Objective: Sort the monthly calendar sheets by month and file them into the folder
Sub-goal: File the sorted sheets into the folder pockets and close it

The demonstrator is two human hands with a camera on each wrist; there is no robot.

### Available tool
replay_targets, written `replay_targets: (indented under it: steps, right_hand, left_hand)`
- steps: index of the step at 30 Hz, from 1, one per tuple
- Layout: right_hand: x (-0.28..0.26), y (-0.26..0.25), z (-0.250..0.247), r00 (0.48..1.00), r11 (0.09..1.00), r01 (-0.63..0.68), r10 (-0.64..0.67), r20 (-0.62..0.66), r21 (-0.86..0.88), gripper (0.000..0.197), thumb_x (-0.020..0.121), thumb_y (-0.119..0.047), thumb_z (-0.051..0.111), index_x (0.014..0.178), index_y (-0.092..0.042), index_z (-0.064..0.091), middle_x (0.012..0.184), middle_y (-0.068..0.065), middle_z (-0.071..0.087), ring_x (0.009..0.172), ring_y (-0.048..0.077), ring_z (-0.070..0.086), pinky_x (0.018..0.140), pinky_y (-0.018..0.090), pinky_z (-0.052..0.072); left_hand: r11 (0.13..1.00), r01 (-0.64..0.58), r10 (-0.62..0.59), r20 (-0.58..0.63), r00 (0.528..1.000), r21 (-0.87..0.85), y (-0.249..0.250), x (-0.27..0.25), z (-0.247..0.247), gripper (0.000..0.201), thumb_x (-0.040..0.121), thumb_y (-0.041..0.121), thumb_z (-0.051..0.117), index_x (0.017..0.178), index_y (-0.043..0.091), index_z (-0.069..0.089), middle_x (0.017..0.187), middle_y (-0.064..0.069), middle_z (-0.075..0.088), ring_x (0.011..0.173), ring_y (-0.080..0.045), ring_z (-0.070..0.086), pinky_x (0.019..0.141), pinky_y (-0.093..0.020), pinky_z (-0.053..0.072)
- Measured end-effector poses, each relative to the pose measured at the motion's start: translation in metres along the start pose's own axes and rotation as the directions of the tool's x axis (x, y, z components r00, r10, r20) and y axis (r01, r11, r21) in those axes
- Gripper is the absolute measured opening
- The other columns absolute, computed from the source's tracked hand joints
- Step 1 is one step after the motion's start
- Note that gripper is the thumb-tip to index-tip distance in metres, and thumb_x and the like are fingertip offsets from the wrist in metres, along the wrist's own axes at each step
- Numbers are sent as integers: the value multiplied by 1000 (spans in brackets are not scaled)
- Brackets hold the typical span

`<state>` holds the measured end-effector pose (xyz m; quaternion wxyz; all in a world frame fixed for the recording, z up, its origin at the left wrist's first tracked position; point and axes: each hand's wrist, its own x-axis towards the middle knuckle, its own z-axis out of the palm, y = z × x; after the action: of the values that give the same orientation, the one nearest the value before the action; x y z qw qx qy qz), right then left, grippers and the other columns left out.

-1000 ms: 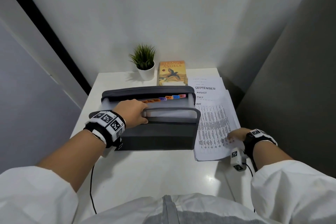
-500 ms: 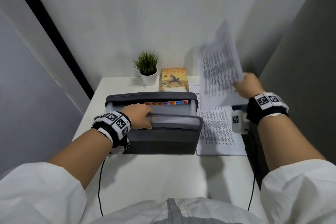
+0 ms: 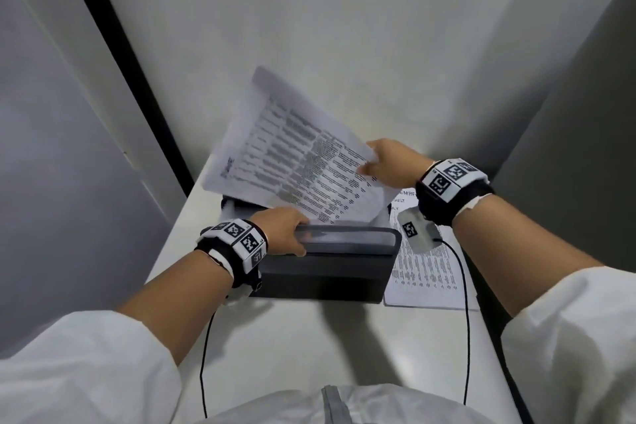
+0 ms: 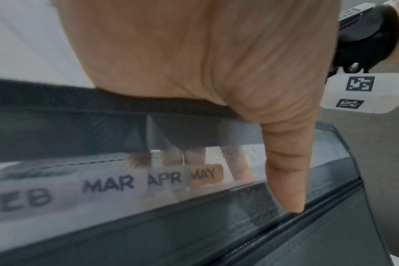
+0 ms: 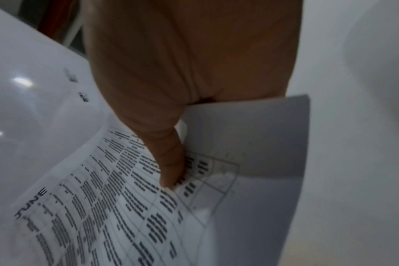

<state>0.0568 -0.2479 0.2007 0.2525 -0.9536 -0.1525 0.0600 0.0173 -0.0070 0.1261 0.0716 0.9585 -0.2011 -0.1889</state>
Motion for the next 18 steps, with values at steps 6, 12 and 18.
replay_targets:
  steps: [6, 12, 18]
  right_hand:
    - [12, -14, 4, 993, 945, 70, -34, 114, -319, 28, 90, -11, 54, 66, -24, 51, 65, -5, 53, 68, 22, 55, 57, 27, 39]
    - [22, -26, 1, 992, 911, 34, 20, 125, -411, 14, 92, -9, 51, 83, -14, 60, 82, 7, 64, 74, 26, 57, 63, 26, 39]
    - [23, -45, 21, 974, 874, 32, 81, 209, -486, 29, 87, -4, 51, 113, -12, 63, 107, 10, 67, 97, 28, 63, 83, 38, 54]
  left_hand:
    - [988, 138, -137, 9, 990, -67, -40, -12, -9, 56, 75, 65, 65, 120, 34, 55, 126, 6, 59, 106, -16, 56, 89, -30, 45]
    - [946, 276, -268, -67, 961, 167, -61, -17, -3, 80, 71, 84, 47, 135, 37, 49, 139, 4, 53, 125, -23, 48, 102, -42, 31]
    - [953, 252, -235, -119, 965, 169, -63, -17, 4, 65, 64, 87, 43, 106, 39, 58, 111, 6, 65, 95, -21, 52, 88, -42, 28]
